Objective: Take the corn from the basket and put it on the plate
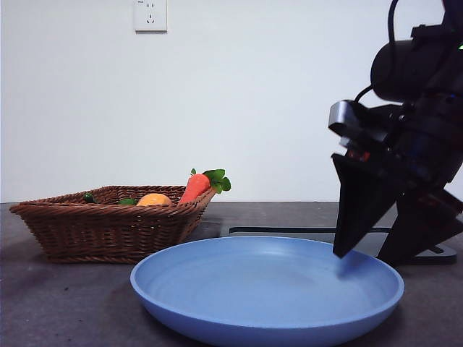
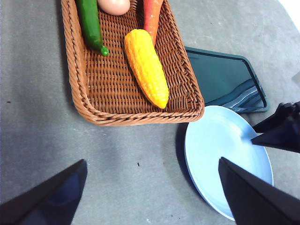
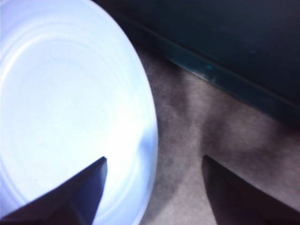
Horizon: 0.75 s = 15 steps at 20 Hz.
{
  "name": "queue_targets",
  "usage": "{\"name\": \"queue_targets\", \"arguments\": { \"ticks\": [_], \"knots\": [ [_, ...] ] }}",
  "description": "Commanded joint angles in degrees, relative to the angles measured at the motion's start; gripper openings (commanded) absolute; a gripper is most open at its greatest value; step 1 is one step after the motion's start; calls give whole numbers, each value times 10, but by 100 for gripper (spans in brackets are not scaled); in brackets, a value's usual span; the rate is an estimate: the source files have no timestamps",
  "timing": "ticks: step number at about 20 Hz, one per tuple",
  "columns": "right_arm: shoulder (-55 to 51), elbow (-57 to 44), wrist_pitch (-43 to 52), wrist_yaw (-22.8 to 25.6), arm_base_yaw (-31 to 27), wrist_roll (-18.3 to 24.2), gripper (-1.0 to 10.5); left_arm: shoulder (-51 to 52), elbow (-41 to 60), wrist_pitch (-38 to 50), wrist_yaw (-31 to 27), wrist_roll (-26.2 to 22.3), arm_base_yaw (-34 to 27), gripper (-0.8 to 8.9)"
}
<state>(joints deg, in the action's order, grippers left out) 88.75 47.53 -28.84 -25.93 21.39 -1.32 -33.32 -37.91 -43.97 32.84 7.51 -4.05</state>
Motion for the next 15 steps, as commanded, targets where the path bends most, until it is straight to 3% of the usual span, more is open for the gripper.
{"name": "queue_targets", "arguments": {
  "ticks": [1, 7, 15],
  "knots": [
    [21, 9, 5, -2, 7, -2, 240, -3, -10, 5, 2, -4, 0, 455],
    [26, 9, 10, -2, 10, -4, 6, -4, -10, 5, 2, -4, 0, 455],
    [-10, 18, 0, -2, 6, -30, 2, -55, -34, 33, -5, 7, 38, 455]
  ]
}}
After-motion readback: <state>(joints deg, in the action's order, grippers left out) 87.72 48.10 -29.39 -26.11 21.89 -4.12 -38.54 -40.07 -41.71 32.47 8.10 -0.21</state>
